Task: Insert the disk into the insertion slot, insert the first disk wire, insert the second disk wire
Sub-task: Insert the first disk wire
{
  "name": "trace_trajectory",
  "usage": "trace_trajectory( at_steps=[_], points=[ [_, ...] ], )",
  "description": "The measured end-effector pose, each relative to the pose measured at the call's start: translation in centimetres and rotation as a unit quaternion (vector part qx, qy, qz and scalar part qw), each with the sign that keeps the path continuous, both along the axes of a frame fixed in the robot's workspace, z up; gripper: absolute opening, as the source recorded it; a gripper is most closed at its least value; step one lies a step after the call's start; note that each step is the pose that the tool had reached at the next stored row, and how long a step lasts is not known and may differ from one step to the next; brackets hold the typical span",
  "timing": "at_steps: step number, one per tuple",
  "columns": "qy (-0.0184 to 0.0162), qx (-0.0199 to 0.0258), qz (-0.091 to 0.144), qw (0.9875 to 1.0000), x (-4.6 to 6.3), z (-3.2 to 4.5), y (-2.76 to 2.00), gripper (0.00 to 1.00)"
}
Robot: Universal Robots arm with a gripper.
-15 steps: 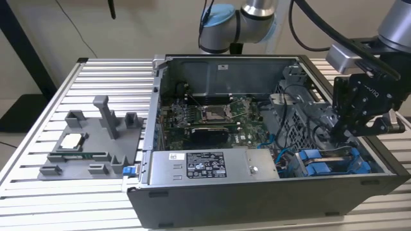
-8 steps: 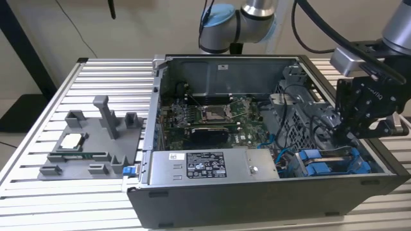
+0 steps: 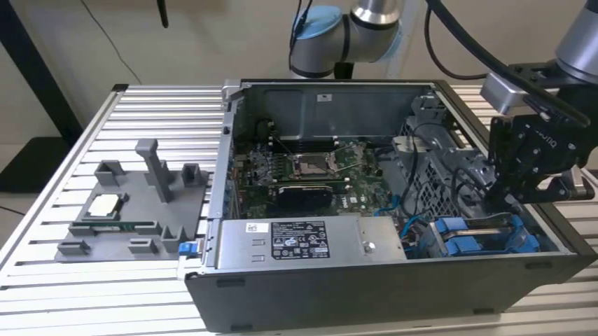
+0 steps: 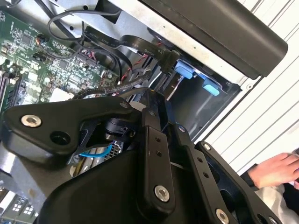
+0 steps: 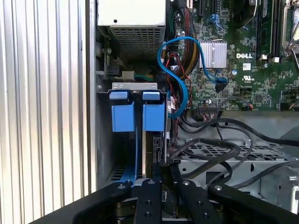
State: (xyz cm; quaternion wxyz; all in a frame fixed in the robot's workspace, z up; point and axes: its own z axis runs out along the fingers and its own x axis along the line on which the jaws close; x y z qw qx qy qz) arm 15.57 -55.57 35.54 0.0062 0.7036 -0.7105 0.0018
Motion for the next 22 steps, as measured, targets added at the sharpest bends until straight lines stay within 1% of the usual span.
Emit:
trace_trajectory(
  at_steps=[4, 9, 15, 22],
  points=[
    [0.0, 0.0001, 0.0, 1.0, 0.0, -0.07, 0.0, 0.19],
    [0.0, 0.0, 0.0, 1.0, 0.3, -0.26, -0.03, 0.19],
    [0.0, -0.0008, 0.0, 1.0, 0.5, -0.77, -0.07, 0.19],
    [0.0001, -0.0008, -0.001, 1.0, 0.8, -1.04, -0.3, 0.19]
  ],
)
